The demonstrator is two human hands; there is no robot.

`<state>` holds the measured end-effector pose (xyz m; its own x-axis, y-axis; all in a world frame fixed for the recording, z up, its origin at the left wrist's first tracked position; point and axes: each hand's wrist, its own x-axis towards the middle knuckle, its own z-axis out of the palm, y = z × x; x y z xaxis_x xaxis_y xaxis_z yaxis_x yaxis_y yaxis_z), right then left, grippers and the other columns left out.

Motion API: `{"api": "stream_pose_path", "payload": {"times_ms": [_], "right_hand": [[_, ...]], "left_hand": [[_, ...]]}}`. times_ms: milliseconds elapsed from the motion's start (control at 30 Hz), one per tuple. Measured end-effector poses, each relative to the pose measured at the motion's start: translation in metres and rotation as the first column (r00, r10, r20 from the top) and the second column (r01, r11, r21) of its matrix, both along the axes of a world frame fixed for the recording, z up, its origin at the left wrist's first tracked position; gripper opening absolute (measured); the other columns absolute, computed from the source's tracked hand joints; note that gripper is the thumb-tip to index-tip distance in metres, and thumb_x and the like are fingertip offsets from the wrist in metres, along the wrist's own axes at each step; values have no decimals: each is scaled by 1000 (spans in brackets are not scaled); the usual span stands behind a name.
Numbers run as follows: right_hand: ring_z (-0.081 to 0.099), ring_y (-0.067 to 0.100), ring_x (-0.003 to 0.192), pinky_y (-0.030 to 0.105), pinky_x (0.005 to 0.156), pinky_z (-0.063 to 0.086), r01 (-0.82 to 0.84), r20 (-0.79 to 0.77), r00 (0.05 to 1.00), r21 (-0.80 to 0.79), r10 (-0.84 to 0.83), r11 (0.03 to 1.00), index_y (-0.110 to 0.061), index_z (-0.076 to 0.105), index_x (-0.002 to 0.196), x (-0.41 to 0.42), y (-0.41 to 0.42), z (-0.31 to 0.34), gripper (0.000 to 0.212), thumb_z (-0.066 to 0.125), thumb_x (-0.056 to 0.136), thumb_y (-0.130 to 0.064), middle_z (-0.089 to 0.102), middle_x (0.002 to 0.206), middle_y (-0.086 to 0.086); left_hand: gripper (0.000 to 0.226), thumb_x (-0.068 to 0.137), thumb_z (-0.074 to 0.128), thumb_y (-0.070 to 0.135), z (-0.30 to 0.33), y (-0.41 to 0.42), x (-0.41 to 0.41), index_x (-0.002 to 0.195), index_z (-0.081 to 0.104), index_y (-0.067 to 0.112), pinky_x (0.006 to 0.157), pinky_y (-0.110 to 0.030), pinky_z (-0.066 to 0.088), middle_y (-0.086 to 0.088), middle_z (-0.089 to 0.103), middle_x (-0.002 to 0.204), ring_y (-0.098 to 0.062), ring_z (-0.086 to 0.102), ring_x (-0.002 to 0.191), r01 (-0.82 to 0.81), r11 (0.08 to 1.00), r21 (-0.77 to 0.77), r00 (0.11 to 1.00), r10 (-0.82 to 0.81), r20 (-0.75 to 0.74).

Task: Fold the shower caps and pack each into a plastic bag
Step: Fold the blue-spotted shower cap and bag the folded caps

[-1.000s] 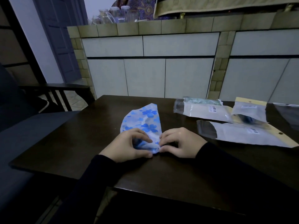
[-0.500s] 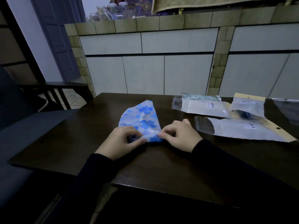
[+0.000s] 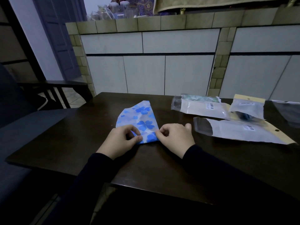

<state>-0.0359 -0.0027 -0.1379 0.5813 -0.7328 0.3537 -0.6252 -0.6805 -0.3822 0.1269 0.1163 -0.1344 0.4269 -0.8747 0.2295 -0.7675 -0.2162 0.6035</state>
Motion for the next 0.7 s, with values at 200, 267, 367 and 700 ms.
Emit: {"api": "stream_pose_path", "payload": {"times_ms": [200, 267, 367, 700], "right_hand": [[50, 7, 90, 33, 82, 23, -38, 56, 997, -123, 45, 992, -36, 60, 93, -2, -2, -2, 19, 54, 88, -53, 55, 93, -16], [49, 7, 94, 32, 82, 21, -129, 25, 990, -191, 136, 973, -37, 63, 97, -2, -2, 0, 13, 56, 90, -46, 54, 102, -17], [51, 8, 96, 31, 82, 20, -249, -38, 969, -166, 246, 954, -34, 66, 95, -4, -6, 2, 14, 53, 95, -40, 62, 105, -17], [39, 7, 97, 35, 89, 26, -401, -154, 914, -201, 375, 894, -34, 73, 97, -1, -23, 5, 31, 55, 87, -57, 63, 108, -23]], "left_hand": [[14, 85, 70, 20, -1, 2, -4, 78, 69, 32, 60, -9, 38, 16, 63, 66, 0, 53, 62, 96, 994, -41, 995, -96, 18], [16, 84, 70, 20, -1, 2, -5, 78, 72, 35, 63, -5, 37, 15, 66, 75, 4, 55, 69, 83, 996, -38, 996, -82, 24], [17, 85, 68, 20, -2, 3, -3, 79, 72, 35, 63, -6, 36, 12, 63, 80, 3, 55, 72, 56, 998, -21, 998, -55, 33], [25, 73, 68, 58, -3, 3, 2, 86, 64, 37, 85, -29, 40, 20, 55, 90, -1, 49, 91, 52, 995, 89, 982, -67, 179]]}}
